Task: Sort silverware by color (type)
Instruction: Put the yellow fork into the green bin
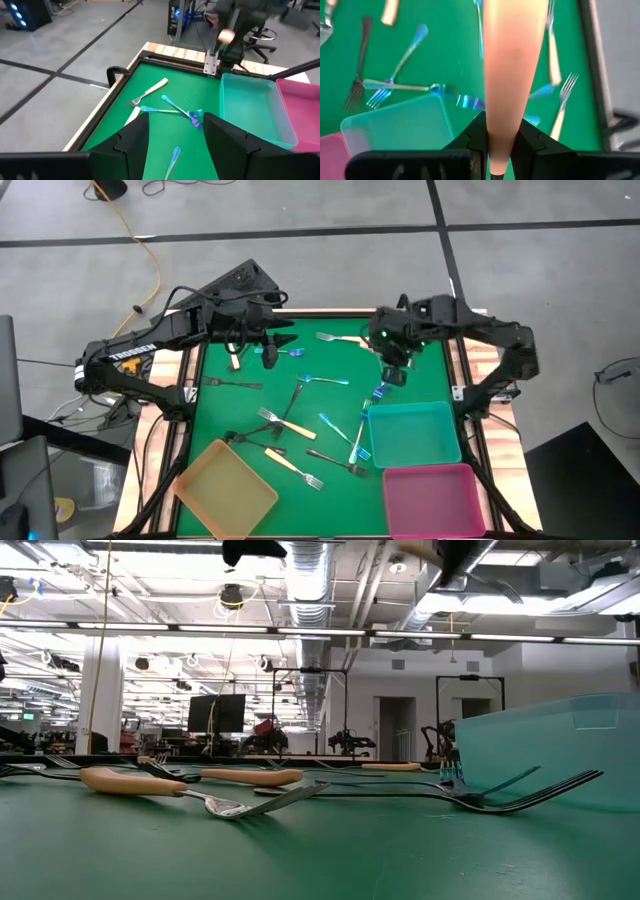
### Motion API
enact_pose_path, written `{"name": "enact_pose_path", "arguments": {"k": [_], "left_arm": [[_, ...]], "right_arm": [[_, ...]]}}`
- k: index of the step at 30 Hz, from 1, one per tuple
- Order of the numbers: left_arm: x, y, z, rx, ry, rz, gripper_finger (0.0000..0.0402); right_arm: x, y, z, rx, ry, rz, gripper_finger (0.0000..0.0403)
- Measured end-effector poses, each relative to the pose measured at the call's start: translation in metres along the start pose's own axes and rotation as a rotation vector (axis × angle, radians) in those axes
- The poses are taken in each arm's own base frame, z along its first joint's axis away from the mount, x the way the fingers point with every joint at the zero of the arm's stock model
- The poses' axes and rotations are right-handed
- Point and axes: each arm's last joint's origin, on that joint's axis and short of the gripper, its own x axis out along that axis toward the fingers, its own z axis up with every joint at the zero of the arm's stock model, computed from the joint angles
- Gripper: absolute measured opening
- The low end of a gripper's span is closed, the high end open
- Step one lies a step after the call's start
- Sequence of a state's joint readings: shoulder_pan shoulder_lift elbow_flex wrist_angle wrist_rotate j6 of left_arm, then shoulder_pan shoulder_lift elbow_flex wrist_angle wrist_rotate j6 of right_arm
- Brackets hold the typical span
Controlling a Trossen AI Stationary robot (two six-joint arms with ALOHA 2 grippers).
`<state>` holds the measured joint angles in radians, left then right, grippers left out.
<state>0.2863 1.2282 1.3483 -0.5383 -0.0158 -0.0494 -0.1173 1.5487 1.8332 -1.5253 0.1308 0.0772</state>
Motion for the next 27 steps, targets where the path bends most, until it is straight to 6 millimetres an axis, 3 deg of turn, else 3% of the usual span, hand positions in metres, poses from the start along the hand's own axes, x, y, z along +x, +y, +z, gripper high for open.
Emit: {"name": "enact_pose_path", "arguments": {"k": [9,21,27], "left_arm": [[0.0,0.0,-0.002,0.0,0.018,0.001,0.017],[0.0,0.0,-0.004,-0.002,0.037,0.002,0.017],[0.0,0.0,-0.005,-0.007,0.05,0.003,0.017]], "right_arm": [[0.068,0.036,-0.058,0.066,0.104,0.021,0.0074],[0.134,0.069,-0.095,-0.028,0.308,0.013,0.0074],[0.154,0.081,-0.106,-0.101,0.326,0.018,0.0074]]}}
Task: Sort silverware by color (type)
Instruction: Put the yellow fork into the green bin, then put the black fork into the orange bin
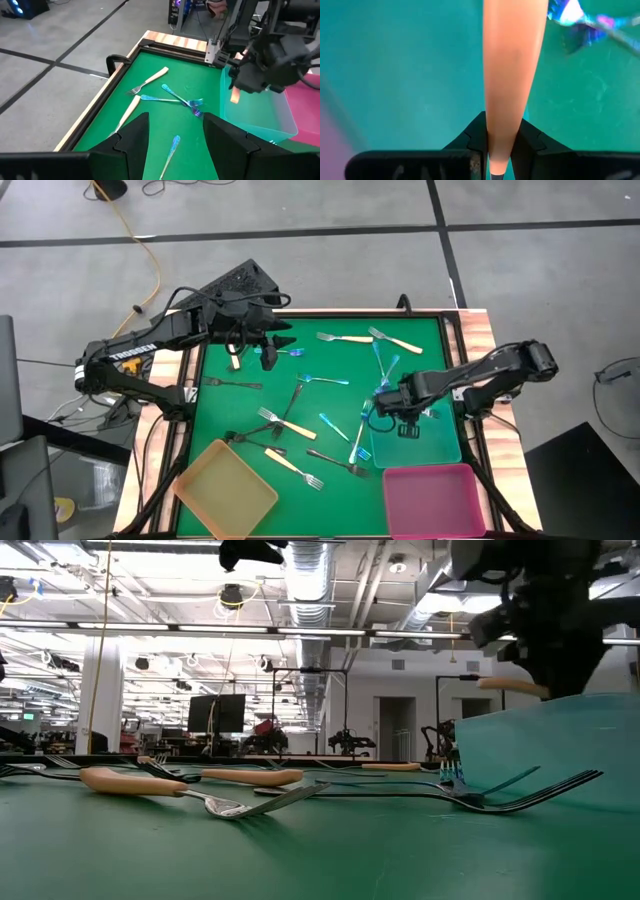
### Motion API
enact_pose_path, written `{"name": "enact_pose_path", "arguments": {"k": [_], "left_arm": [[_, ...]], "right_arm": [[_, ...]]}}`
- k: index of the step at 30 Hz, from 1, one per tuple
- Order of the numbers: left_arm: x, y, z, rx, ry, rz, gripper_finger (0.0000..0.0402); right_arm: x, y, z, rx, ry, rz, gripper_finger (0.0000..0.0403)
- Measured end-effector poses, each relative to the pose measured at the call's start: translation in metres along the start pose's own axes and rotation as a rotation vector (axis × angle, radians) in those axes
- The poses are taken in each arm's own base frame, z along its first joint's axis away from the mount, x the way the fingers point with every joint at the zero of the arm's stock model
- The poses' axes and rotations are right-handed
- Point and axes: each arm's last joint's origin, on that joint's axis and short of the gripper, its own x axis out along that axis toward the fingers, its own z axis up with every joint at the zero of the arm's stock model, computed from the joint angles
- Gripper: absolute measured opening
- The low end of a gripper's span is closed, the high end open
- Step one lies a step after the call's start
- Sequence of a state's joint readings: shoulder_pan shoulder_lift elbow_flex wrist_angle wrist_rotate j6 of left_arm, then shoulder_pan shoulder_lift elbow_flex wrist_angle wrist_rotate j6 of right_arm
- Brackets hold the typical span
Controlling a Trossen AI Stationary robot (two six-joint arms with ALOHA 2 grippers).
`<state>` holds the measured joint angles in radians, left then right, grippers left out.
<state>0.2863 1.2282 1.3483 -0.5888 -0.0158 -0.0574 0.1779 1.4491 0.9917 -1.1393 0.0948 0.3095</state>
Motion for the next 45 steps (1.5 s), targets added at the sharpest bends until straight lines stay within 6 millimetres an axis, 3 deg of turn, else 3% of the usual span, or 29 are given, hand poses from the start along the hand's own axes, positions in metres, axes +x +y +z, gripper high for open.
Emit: {"name": "enact_pose_path", "arguments": {"k": [5,12,19,24,31,37,41,45], "left_arm": [[0.0,0.001,0.0,0.0,-0.002,0.02,0.017],[0.0,0.001,0.0,0.0,-0.002,0.026,0.017],[0.0,0.001,0.0,0.007,-0.001,0.026,0.017],[0.0,0.001,-0.001,0.008,0.005,0.026,0.017],[0.0,0.001,-0.001,0.008,0.007,0.026,0.017],[0.0,0.001,-0.005,0.023,0.053,0.024,0.017],[0.0,0.0,-0.009,0.036,0.096,-0.006,0.017],[0.0,0.0,-0.012,0.035,0.126,-0.036,0.017]], "right_arm": [[0.02,0.014,0.002,-0.098,0.014,0.008,0.0074],[0.054,0.017,0.0,-0.137,0.139,-0.022,0.0074],[0.07,0.022,0.009,-0.161,0.111,-0.01,0.0074],[0.071,0.02,0.011,-0.151,0.094,-0.004,0.008],[0.071,0.02,0.012,-0.151,0.085,-0.015,0.017],[0.071,0.021,0.013,-0.148,0.083,0.009,0.021],[0.061,0.022,0.013,-0.141,0.03,0.074,0.022],[0.04,0.014,0.011,-0.111,-0.081,0.107,0.0221]]}}
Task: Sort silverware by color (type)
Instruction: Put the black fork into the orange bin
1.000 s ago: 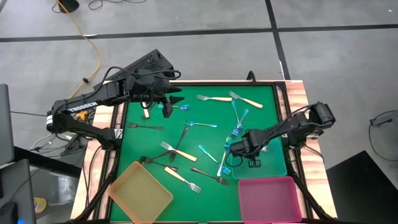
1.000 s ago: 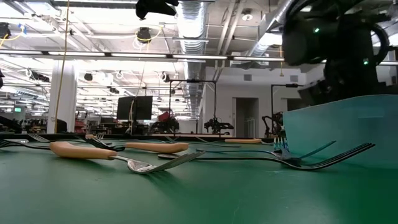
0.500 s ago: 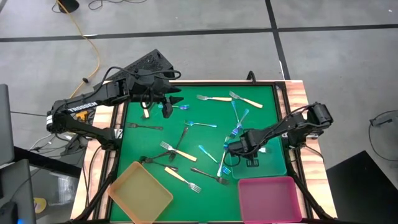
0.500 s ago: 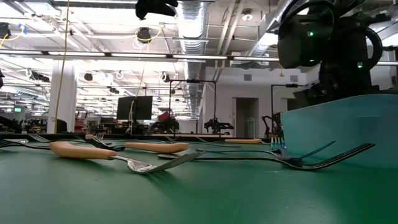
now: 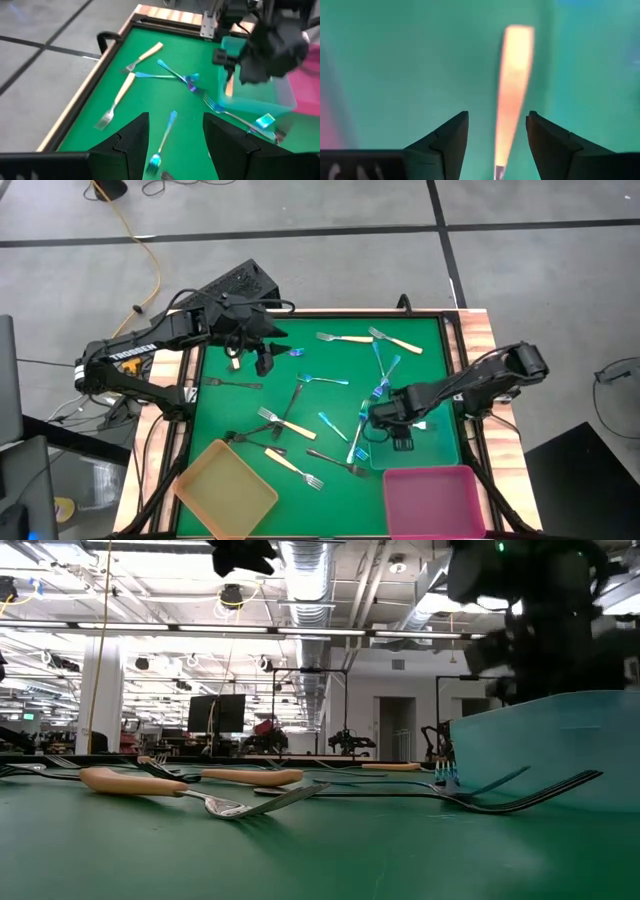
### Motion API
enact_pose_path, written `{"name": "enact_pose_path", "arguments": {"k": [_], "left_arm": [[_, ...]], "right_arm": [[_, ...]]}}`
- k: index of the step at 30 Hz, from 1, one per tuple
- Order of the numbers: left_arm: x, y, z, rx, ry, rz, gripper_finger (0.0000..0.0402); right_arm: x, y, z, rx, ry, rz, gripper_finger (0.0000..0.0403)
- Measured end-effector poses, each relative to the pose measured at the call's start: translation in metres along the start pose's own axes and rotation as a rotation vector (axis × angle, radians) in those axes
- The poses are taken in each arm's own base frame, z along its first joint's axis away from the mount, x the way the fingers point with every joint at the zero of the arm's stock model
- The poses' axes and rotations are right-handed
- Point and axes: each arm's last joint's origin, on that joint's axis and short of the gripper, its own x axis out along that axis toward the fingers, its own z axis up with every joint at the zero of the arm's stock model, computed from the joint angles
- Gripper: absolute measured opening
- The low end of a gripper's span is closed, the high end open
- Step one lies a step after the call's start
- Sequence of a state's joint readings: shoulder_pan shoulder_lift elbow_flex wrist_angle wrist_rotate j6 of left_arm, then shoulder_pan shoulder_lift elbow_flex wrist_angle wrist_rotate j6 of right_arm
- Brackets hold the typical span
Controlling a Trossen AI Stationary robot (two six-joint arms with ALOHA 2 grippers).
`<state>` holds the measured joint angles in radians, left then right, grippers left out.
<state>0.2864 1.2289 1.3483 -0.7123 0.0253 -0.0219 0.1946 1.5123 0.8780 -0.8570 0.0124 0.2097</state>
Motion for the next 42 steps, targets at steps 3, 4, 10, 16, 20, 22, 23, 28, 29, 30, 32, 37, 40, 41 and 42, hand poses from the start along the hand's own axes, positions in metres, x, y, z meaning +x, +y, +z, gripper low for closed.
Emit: {"name": "enact_pose_path", "arguments": {"k": [3,4,10,16,20,22,23,28,29,30,32,37,40,41,42], "left_arm": [[0.0,0.0,-0.004,0.014,0.037,-0.004,0.017],[0.0,0.0,-0.005,0.024,0.054,-0.005,0.017],[-0.001,0.001,-0.017,0.012,0.179,0.021,0.017],[0.016,0.003,-0.033,-0.114,0.358,0.126,0.017],[0.038,0.003,-0.048,-0.131,0.553,0.182,0.017],[0.049,0.001,-0.053,-0.097,0.614,0.156,0.017],[0.056,0.0,-0.054,-0.084,0.632,0.145,0.017],[0.086,-0.007,-0.055,-0.102,0.618,0.067,0.017],[0.09,-0.008,-0.057,-0.083,0.639,0.059,0.017],[0.093,-0.009,-0.06,-0.056,0.669,0.058,0.017],[0.099,-0.009,-0.065,-0.008,0.722,0.067,0.017],[0.096,-0.004,-0.077,0.046,0.76,0.053,0.017],[0.086,0.005,-0.101,0.022,0.799,0.072,0.017],[0.083,0.008,-0.11,0.005,0.803,0.082,0.017],[0.08,0.01,-0.118,-0.016,0.796,0.092,0.017]], "right_arm": [[-0.015,-0.006,-0.003,0.035,-0.068,0.005,0.0221],[-0.021,-0.008,-0.004,0.051,-0.093,0.007,0.0221],[-0.051,-0.021,-0.014,0.162,-0.231,0.014,0.0221],[-0.068,-0.031,-0.021,0.298,-0.332,-0.007,0.0221],[-0.071,-0.035,-0.022,0.333,-0.358,-0.025,0.0221],[-0.071,-0.036,-0.022,0.337,-0.355,-0.027,0.0221],[-0.07,-0.036,-0.021,0.336,-0.356,-0.027,0.0221],[-0.07,-0.036,-0.02,0.344,-0.363,-0.024,0.0221],[-0.07,-0.036,-0.02,0.351,-0.367,-0.026,0.0221],[-0.07,-0.036,-0.019,0.357,-0.367,-0.031,0.0221],[-0.07,-0.036,-0.019,0.36,-0.369,-0.035,0.0221],[-0.07,-0.036,-0.019,0.355,-0.369,-0.036,0.0221],[-0.07,-0.036,-0.019,0.355,-0.375,-0.035,0.0221],[-0.07,-0.036,-0.019,0.355,-0.375,-0.036,0.0221],[-0.07,-0.036,-0.019,0.354,-0.377,-0.038,0.0221]]}}
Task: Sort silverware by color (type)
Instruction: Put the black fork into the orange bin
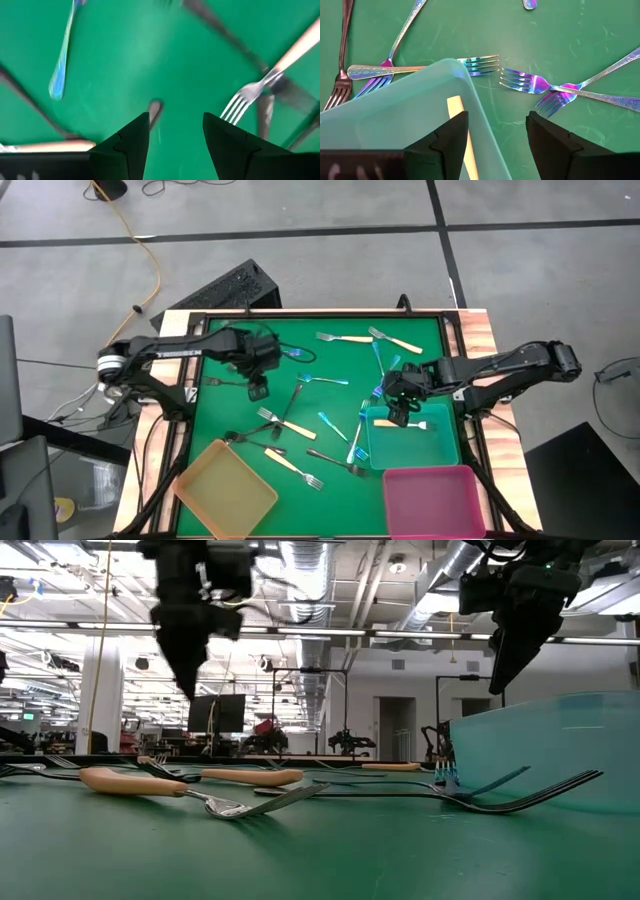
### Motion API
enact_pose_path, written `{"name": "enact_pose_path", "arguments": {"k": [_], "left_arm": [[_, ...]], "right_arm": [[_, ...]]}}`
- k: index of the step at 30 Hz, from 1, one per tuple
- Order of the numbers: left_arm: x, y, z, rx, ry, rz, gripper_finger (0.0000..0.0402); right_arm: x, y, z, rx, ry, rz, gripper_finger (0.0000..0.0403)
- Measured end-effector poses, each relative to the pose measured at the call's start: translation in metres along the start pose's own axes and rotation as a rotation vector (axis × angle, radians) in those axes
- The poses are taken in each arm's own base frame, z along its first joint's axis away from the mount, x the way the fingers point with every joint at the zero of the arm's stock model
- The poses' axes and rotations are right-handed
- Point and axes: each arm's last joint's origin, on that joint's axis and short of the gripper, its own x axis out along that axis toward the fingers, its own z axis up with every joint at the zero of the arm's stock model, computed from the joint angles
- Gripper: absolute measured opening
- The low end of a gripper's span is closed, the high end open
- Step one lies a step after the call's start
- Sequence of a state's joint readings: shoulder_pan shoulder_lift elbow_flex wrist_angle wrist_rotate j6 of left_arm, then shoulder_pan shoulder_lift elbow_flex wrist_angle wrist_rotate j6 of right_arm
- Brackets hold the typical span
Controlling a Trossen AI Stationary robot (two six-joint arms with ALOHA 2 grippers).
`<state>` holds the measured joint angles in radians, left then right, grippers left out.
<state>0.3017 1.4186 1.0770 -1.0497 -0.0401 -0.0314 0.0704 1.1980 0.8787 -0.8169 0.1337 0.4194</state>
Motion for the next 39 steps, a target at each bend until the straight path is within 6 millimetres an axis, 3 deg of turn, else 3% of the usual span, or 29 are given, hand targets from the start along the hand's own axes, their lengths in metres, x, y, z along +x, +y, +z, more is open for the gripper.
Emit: {"name": "enact_pose_path", "arguments": {"k": [4,8,16,27,33,39], "left_arm": [[0.017,0.005,-0.03,-0.028,-0.016,0.049,0.017],[0.034,0.007,-0.044,0.011,-0.025,0.088,0.017],[0.063,0.01,-0.055,0.084,0.11,0.076,0.017],[0.084,0.036,-0.056,0.087,0.215,0.054,0.0164],[0.095,0.034,-0.055,0.128,0.27,0.007,0.0133],[0.105,0.032,-0.056,0.141,0.319,0.004,0.0059]], "right_arm": [[0.0,0.001,0.002,-0.006,-0.024,0.002,0.0221],[0.0,0.001,0.005,-0.018,-0.063,-0.006,0.0221],[0.0,0.001,0.006,-0.025,-0.069,-0.004,0.0221],[0.0,0.002,0.006,0.001,-0.069,-0.001,0.0221],[0.0,0.002,0.006,0.008,-0.069,0.0,0.0221],[0.0,0.002,0.006,0.008,-0.068,0.0,0.0221]]}}
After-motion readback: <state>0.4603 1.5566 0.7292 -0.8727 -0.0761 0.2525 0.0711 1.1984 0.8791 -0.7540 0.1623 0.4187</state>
